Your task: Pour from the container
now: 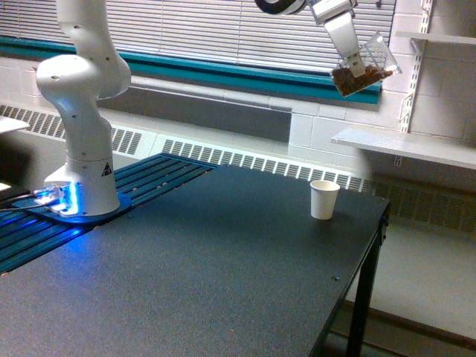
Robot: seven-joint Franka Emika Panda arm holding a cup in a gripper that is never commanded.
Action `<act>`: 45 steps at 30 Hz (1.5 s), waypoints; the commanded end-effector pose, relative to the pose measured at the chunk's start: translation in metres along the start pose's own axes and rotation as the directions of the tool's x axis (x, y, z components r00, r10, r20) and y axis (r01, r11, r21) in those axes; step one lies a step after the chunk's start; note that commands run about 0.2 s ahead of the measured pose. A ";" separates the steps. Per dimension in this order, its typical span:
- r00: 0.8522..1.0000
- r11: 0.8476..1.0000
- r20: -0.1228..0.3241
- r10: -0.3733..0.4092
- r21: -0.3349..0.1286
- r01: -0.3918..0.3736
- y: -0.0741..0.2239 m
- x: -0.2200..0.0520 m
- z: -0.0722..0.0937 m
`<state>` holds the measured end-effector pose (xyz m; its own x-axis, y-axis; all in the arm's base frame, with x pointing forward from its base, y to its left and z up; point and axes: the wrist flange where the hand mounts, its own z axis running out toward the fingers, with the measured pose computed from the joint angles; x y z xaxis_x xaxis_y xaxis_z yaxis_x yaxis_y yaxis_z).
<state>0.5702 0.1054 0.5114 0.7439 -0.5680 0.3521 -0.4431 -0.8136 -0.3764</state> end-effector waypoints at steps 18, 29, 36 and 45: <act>0.993 0.992 0.011 -0.119 0.033 0.119 -0.025 -0.054 0.008; 0.960 0.964 0.097 -0.263 0.057 0.258 -0.019 -0.094 0.025; 0.937 0.946 0.130 -0.325 0.038 0.323 -0.015 -0.125 0.037; 0.921 0.942 0.202 -0.334 0.026 0.335 -0.007 -0.161 0.059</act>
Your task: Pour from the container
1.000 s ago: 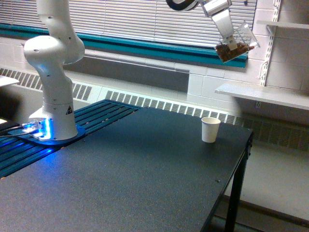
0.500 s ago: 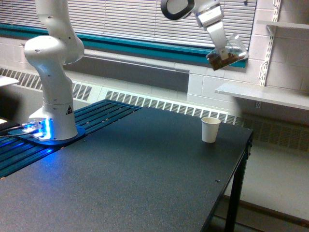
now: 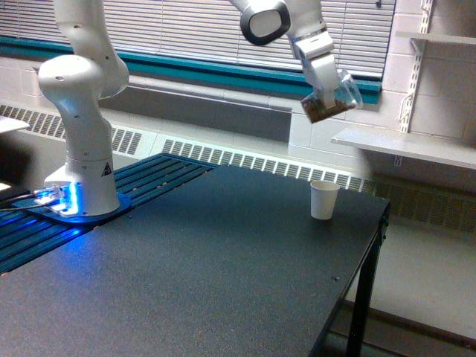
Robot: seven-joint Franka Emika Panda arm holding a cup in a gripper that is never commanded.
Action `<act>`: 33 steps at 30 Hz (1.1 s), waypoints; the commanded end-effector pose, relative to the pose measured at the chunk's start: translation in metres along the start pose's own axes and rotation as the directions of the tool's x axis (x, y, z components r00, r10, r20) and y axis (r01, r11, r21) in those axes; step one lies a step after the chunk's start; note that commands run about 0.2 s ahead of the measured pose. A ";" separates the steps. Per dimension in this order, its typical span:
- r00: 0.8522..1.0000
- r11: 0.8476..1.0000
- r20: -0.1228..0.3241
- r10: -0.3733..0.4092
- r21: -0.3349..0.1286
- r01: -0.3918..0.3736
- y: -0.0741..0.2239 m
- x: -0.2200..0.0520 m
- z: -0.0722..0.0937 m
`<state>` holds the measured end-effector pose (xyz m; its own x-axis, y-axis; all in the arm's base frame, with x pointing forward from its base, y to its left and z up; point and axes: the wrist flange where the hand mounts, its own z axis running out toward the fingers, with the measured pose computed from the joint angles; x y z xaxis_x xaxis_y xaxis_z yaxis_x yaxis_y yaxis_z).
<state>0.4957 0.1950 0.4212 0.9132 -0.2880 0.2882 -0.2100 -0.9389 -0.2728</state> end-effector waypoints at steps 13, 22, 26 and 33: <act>0.991 0.993 0.084 -0.105 -0.036 0.108 -0.002 -0.034 0.035; 0.985 0.989 0.123 -0.122 -0.071 0.132 0.001 -0.040 0.055; 0.980 0.985 0.143 -0.135 -0.084 0.148 0.001 -0.044 0.064; 0.972 0.980 0.175 -0.155 -0.095 0.174 -0.002 -0.055 0.077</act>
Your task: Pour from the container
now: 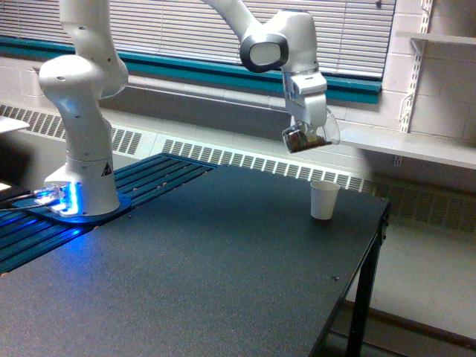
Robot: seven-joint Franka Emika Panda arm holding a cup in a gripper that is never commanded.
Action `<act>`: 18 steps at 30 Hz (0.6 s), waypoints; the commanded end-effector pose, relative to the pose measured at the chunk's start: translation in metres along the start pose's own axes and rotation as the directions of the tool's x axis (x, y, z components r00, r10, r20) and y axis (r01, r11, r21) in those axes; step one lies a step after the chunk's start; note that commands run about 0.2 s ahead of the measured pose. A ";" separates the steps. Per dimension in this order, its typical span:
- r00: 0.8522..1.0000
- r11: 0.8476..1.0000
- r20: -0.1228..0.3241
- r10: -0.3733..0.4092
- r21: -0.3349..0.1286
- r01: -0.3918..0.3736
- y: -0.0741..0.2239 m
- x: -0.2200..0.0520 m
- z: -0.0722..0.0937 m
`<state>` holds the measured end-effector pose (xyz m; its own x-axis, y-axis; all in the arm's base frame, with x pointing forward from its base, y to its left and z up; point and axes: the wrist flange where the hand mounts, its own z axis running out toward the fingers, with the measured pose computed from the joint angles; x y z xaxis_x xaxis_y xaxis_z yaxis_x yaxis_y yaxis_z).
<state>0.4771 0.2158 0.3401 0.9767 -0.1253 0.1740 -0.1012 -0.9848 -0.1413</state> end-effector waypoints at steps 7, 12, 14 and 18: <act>0.998 0.998 0.048 -0.049 -0.031 0.051 -0.012 -0.018 0.018; 0.995 0.996 0.069 -0.066 -0.052 0.069 -0.012 -0.025 0.027; 0.994 0.996 0.079 -0.070 -0.058 0.074 -0.013 -0.028 0.031; 0.993 0.994 0.095 -0.077 -0.071 0.083 -0.013 -0.032 0.037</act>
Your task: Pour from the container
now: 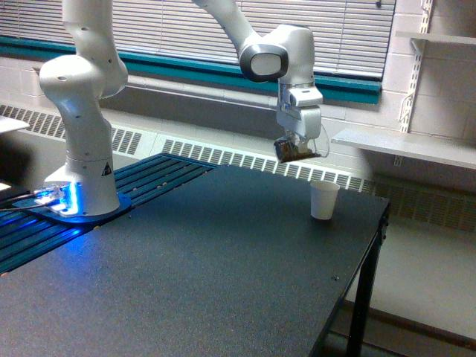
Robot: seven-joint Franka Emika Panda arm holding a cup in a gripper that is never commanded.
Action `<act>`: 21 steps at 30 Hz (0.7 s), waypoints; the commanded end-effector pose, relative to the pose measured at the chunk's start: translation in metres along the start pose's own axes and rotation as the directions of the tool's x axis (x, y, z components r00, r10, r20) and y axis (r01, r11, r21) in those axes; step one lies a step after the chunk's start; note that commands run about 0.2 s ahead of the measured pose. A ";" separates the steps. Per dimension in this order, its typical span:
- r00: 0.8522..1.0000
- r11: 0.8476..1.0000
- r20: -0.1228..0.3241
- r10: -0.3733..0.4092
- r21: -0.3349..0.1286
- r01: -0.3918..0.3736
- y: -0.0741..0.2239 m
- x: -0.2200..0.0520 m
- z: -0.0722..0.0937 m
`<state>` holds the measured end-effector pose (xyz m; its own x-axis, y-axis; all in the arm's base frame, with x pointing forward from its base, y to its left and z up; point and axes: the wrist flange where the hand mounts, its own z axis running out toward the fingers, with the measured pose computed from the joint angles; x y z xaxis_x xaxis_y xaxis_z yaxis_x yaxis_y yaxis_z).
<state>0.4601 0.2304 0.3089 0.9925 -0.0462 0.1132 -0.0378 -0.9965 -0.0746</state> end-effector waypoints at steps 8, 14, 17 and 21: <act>0.999 0.999 0.045 -0.014 -0.035 0.016 -0.009 -0.008 0.019; 0.998 0.998 0.056 -0.021 -0.052 0.024 -0.009 -0.004 0.026; 0.998 0.998 0.060 -0.021 -0.059 0.024 -0.009 -0.002 0.029; 0.998 0.997 0.065 -0.017 -0.069 0.022 -0.009 0.001 0.032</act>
<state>0.4591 0.2390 0.2748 0.9991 -0.0050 0.0432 -0.0046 -0.9999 -0.0094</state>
